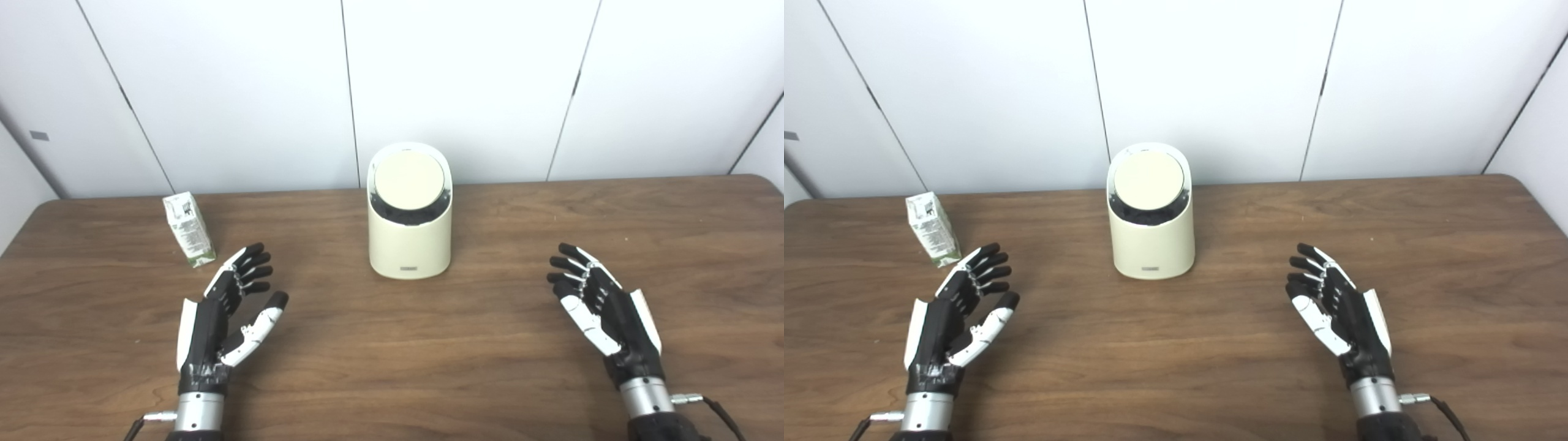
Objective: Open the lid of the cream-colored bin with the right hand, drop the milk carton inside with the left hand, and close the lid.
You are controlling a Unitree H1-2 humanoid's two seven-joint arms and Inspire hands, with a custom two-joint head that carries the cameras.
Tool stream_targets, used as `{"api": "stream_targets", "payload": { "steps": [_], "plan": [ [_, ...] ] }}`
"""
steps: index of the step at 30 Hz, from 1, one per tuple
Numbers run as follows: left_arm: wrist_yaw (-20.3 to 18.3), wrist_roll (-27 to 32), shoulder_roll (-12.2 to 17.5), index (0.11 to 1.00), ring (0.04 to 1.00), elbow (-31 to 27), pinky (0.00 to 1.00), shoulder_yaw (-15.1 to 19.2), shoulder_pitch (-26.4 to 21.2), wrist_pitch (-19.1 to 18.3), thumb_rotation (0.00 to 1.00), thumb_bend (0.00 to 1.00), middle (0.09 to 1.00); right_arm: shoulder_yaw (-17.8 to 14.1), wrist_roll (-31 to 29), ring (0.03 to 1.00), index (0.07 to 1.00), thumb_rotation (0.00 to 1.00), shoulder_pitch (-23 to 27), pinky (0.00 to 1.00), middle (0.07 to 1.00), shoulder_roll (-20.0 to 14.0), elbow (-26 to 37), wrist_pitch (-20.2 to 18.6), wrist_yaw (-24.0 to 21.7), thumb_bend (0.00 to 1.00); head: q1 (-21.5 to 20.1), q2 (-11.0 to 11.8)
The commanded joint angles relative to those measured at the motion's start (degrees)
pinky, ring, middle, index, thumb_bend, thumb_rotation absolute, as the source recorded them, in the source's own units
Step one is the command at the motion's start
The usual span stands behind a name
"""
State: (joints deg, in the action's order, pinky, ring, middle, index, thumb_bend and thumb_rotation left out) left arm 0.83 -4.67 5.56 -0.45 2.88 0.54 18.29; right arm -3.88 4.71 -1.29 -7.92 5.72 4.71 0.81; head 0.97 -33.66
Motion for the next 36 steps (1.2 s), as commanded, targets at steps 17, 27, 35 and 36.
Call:
{"api": "stream_targets", "payload": {
  "steps": [17, 27, 35, 36],
  "plan": [
    [-0.51, 0.15, -0.23, 0.841, 0.736, 2.86, 0.66, -0.41, 3.40, -0.51, 0.36, 0.60, 0.780, -0.31, 0.46, 0.732, 0.827, 0.61, 0.99, 0.68, 0.785, 0.07, 2.62, -0.15, 0.34, 0.54, -0.48, 0.37],
    [-0.07, -0.83, -0.49, 0.840, 0.739, 0.71, 0.65, -0.27, 4.78, -1.46, 0.36, 0.59, 0.785, 1.87, 6.43, 0.742, 0.863, 0.68, 2.21, 0.66, 0.813, -1.29, 7.63, -7.68, -0.97, 0.63, -0.34, 1.25],
    [0.44, -2.77, -0.58, 0.837, 0.726, 0.08, 0.63, -0.33, 5.54, -1.10, 0.36, 0.58, 0.778, 6.27, 12.05, 0.772, 0.873, 0.66, 10.92, 0.66, 0.827, -1.44, 13.42, -19.77, -4.14, 0.68, -0.12, 3.36],
    [0.38, -2.65, -0.63, 0.836, 0.724, -0.02, 0.63, -0.35, 5.64, -1.27, 0.36, 0.58, 0.778, 6.85, 12.69, 0.783, 0.875, 0.66, 12.48, 0.68, 0.831, -1.48, 13.63, -21.10, -4.58, 0.68, -0.12, 3.36]
  ]
}}
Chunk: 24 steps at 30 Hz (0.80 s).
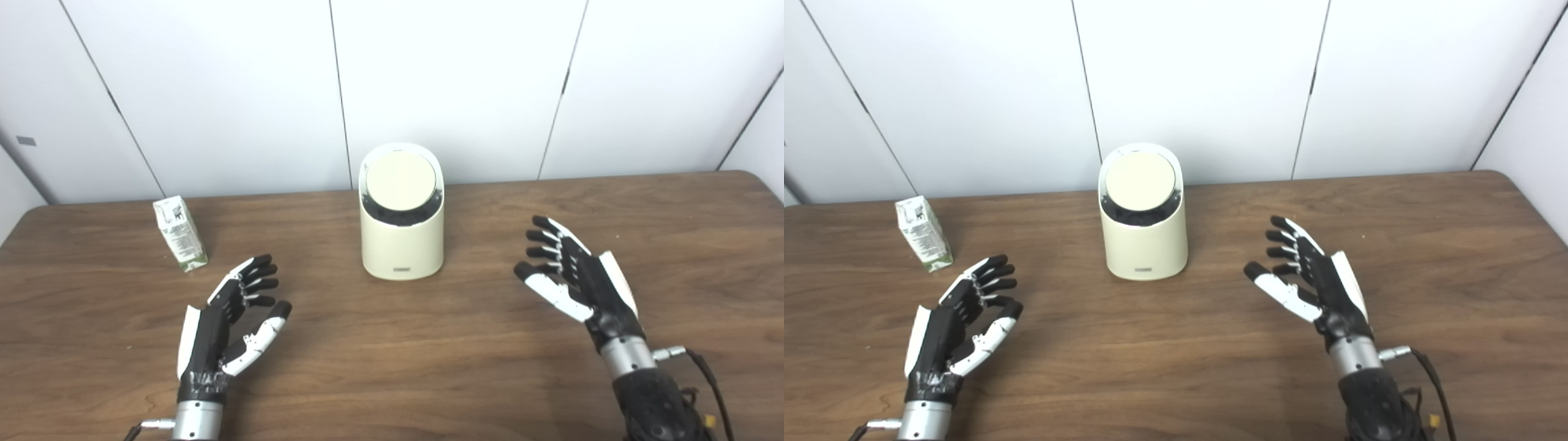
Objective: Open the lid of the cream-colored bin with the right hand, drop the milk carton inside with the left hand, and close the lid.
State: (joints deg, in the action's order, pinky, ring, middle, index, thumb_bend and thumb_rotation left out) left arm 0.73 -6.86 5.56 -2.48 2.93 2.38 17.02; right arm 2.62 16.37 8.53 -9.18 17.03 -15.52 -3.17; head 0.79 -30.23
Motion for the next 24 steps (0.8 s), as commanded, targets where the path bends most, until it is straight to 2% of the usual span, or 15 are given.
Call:
{"api": "stream_targets", "payload": {
  "steps": [1, 6, 12, 15, 19, 24],
  "plan": [
    [0.41, -0.20, -0.70, 0.837, 0.725, 1.94, 0.63, -0.46, 3.91, -0.06, 0.36, 0.59, 0.779, 0.87, 1.54, 0.790, 0.875, 0.65, 4.02, 0.69, 0.832, -0.27, 2.38, -1.80, -0.94, 0.68, -0.07, 0.48],
    [0.14, 0.43, -0.79, 0.846, 0.745, 1.98, 0.66, -0.92, 4.38, 0.26, 0.33, 0.58, 0.789, 3.82, 5.53, 0.820, 0.883, 0.60, 10.41, 0.69, 0.857, 0.35, 1.28, -5.25, -1.40, 0.70, -0.32, 1.31],
    [0.78, -0.74, -1.25, 0.843, 0.741, 1.45, 0.67, -1.36, 4.78, 0.16, 0.30, 0.56, 0.785, 7.37, 9.45, 0.835, 0.925, 0.58, 17.16, 0.69, 0.881, 1.08, -2.78, -6.15, -1.48, 0.76, 0.03, 1.91],
    [0.72, -0.59, -1.37, 0.845, 0.747, 1.38, 0.68, -1.61, 4.95, 0.29, 0.28, 0.56, 0.792, 7.68, 9.31, 0.853, 0.927, 0.51, 19.83, 0.72, 0.887, 2.38, -6.01, -4.85, -0.58, 0.77, 0.25, 1.88],
    [0.67, -0.92, -1.50, 0.841, 0.744, 1.27, 0.68, -1.89, 5.14, 0.40, 0.28, 0.56, 0.787, 7.71, 9.32, 0.869, 0.927, 0.47, 23.81, 0.72, 0.913, 3.83, -10.96, -2.90, 0.67, 0.79, 0.47, 1.81],
    [0.68, -1.07, -1.67, 0.839, 0.741, 1.08, 0.67, -2.11, 5.21, 0.14, 0.28, 0.57, 0.783, 8.18, 10.55, 0.941, 0.962, 0.44, 27.87, 0.84, 0.962, 3.86, -16.56, -0.67, 2.21, 0.81, 0.69, 1.73]
  ]
}}
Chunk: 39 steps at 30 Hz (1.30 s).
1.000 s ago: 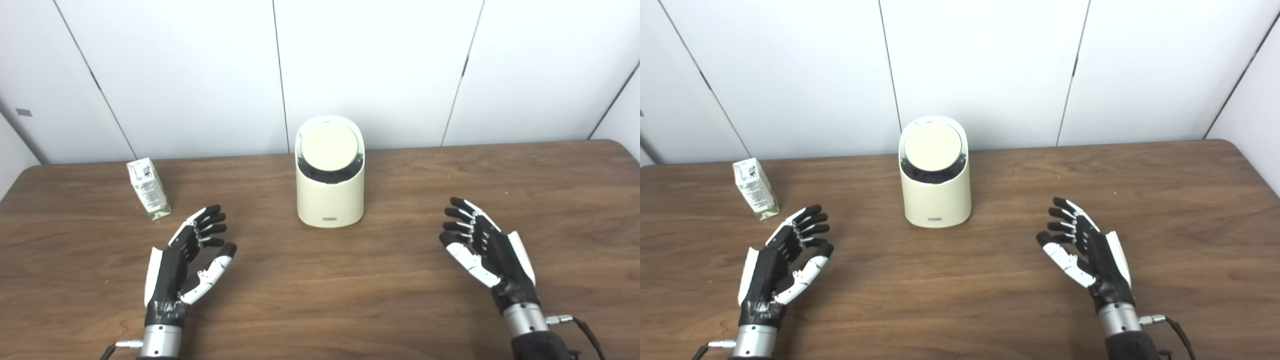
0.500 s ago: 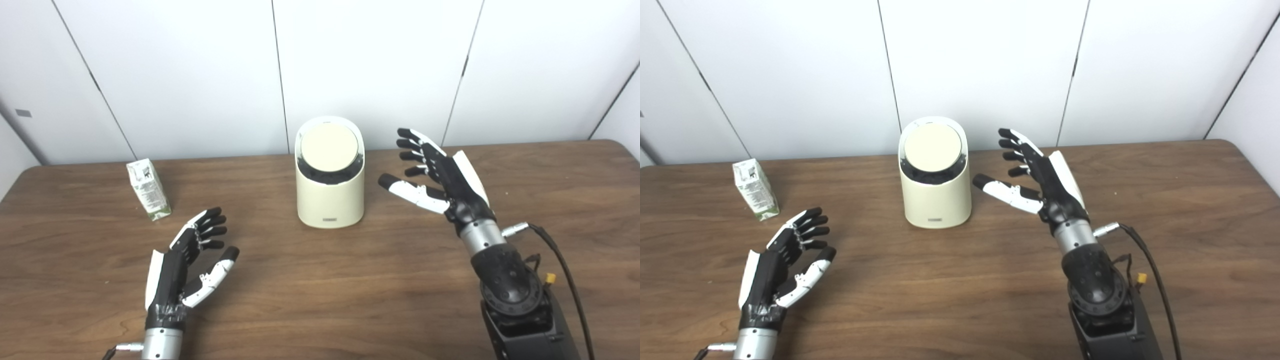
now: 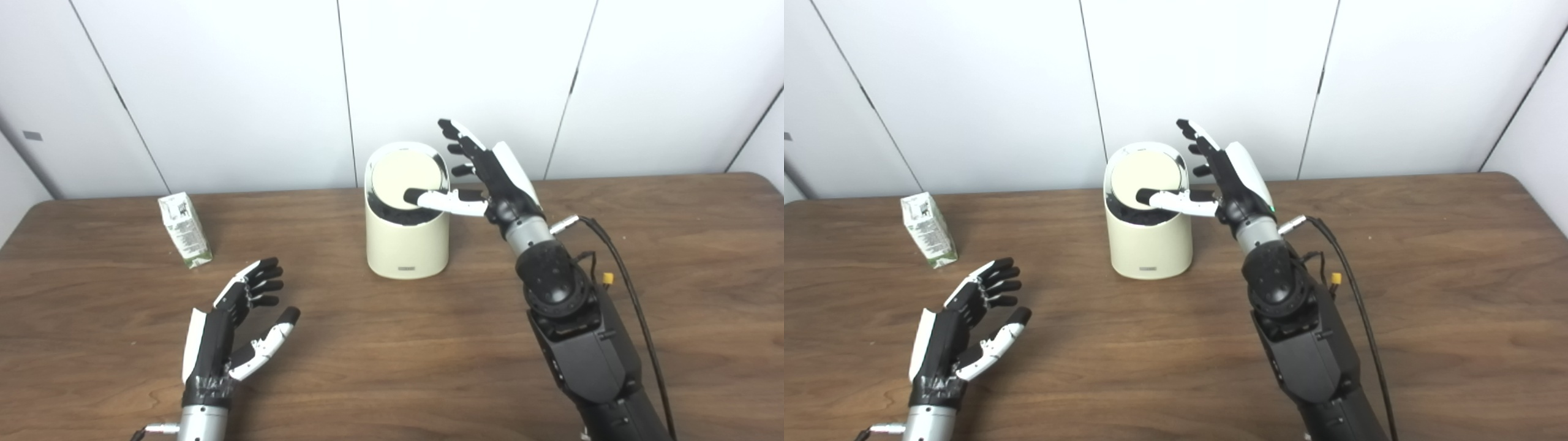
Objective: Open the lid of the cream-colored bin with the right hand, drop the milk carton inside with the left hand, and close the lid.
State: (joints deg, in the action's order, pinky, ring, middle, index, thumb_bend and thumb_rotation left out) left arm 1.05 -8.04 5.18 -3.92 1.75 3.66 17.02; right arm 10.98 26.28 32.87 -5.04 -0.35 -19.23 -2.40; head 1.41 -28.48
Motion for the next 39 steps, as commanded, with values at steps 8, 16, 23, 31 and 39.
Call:
{"api": "stream_targets", "payload": {
  "steps": [8, 16, 23, 31, 39],
  "plan": [
    [0.38, -0.03, -1.58, 0.843, 0.747, 2.27, 0.68, -1.01, 4.02, -0.38, 0.29, 0.57, 0.789, 1.14, 3.60, 0.952, 0.999, 0.47, 8.10, 0.84, 0.989, -0.91, -6.53, 4.72, 3.26, 0.87, 0.58, -0.38],
    [0.38, -0.90, -2.03, 0.842, 0.745, 1.32, 0.68, -1.24, 4.36, -1.12, 0.28, 0.58, 0.793, 1.39, 5.26, 0.944, 1.000, 0.40, 9.61, 0.74, 1.000, -0.05, -10.71, 6.86, 8.21, 0.84, 1.21, -0.91],
    [0.76, -1.61, -2.24, 0.839, 0.745, 1.70, 0.67, -1.29, 4.18, -0.59, 0.31, 0.59, 0.786, 2.28, 6.54, 0.934, 1.000, 0.35, 10.31, 0.74, 1.000, -1.05, -12.45, 8.38, 9.27, 0.86, 1.58, -1.16],
    [0.94, -1.70, -2.54, 0.839, 0.739, 1.64, 0.68, -1.27, 4.12, -0.30, 0.29, 0.58, 0.782, 3.98, 9.31, 0.942, 1.000, 0.26, 10.13, 0.79, 0.997, -3.00, -13.14, 10.62, 9.54, 0.95, 1.73, -1.64],
    [0.83, -1.03, -2.83, 0.841, 0.744, 1.51, 0.67, -1.21, 4.18, -0.29, 0.29, 0.59, 0.786, 7.25, 14.36, 0.966, 1.000, 0.14, 10.91, 0.85, 0.985, -4.99, -13.22, 10.23, 9.18, 1.00, 1.88, -1.84]
  ]
}}
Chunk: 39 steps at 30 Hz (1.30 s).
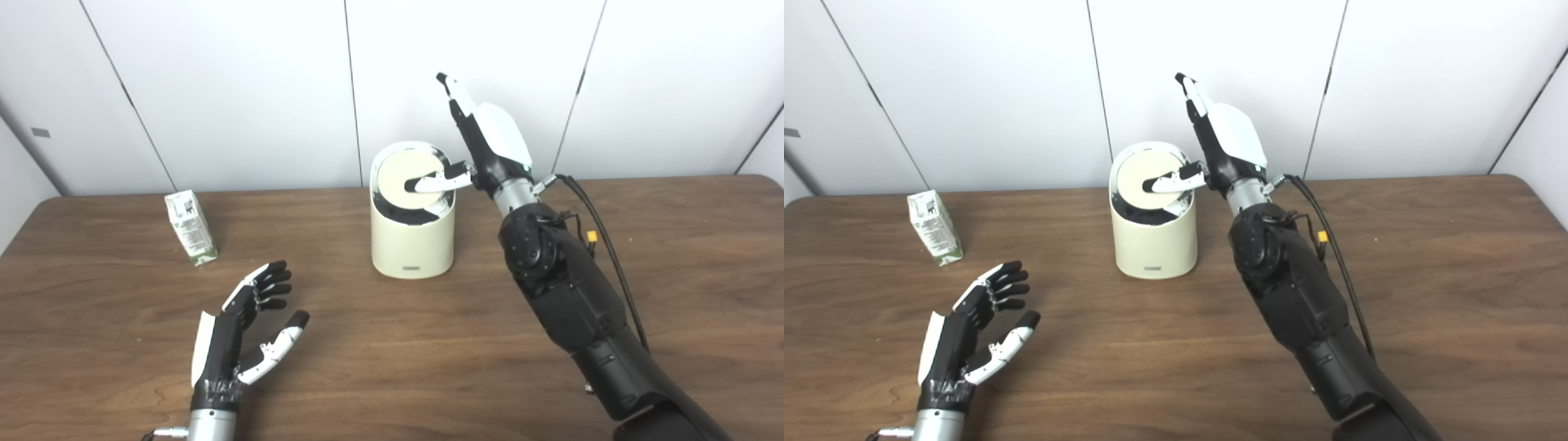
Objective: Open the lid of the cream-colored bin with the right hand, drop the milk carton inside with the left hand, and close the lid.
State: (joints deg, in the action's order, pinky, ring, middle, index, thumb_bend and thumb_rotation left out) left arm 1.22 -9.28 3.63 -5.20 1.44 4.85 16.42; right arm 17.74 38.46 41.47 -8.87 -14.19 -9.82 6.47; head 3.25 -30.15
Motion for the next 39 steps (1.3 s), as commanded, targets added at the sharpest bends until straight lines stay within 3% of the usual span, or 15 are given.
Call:
{"api": "stream_targets", "payload": {
  "steps": [1, 12, 23, 25, 30, 34, 39],
  "plan": [
    [0.64, 0.27, -1.28, 0.841, 0.744, 2.91, 0.67, -0.91, 2.95, 0.50, 0.29, 0.59, 0.787, 1.03, 3.07, 0.968, 1.000, 0.14, 2.55, 0.86, 0.981, -1.51, 0.34, 1.26, 0.57, 1.00, 0.03, -0.18],
    [0.81, 0.06, -1.91, 0.847, 0.743, 3.11, 0.67, -1.07, 2.51, -0.28, 0.32, 0.60, 0.788, 4.88, 9.07, 0.966, 1.000, 0.10, 3.52, 0.84, 0.958, -3.64, -1.29, 5.06, 1.65, 1.00, 0.04, -0.24],
    [0.93, 0.12, -2.02, 0.857, 0.749, 4.44, 0.67, -0.95, 2.04, 0.72, 0.34, 0.60, 0.796, 3.97, 7.78, 0.958, 1.000, 0.15, 3.41, 0.83, 0.952, -3.42, -0.68, 5.48, 0.16, 1.00, 0.31, -0.03],
    [0.94, 0.06, -1.99, 0.857, 0.747, 4.29, 0.67, -0.94, 2.11, 0.72, 0.34, 0.59, 0.796, 0.76, 2.82, 0.956, 1.000, 0.21, 2.54, 0.83, 0.950, -1.55, 0.65, 5.20, -0.03, 0.99, 0.42, -0.31],
    [0.69, 0.22, -1.84, 0.857, 0.738, 3.71, 0.64, -0.86, 2.38, 0.21, 0.38, 0.57, 0.795, -8.55, -9.63, 0.867, 1.000, 0.47, 0.51, 0.73, 0.921, 3.55, 6.59, 1.27, -2.10, 0.76, -0.09, -0.47],
    [0.69, -0.25, -1.61, 0.857, 0.738, 3.42, 0.63, -0.83, 2.50, 0.03, 0.41, 0.54, 0.796, -11.42, -14.19, 0.882, 1.000, 0.53, -0.82, 0.77, 0.905, 4.39, 10.08, -0.74, -3.98, 0.67, 0.05, -0.58],
    [0.36, -0.07, -1.18, 0.854, 0.742, 3.56, 0.64, -0.91, 2.47, 0.33, 0.49, 0.53, 0.791, -14.13, -17.42, 0.852, 0.991, 0.63, -2.99, 0.75, 0.910, 4.34, 15.04, -6.25, -5.70, 0.60, -0.11, -0.64]
  ]
}}
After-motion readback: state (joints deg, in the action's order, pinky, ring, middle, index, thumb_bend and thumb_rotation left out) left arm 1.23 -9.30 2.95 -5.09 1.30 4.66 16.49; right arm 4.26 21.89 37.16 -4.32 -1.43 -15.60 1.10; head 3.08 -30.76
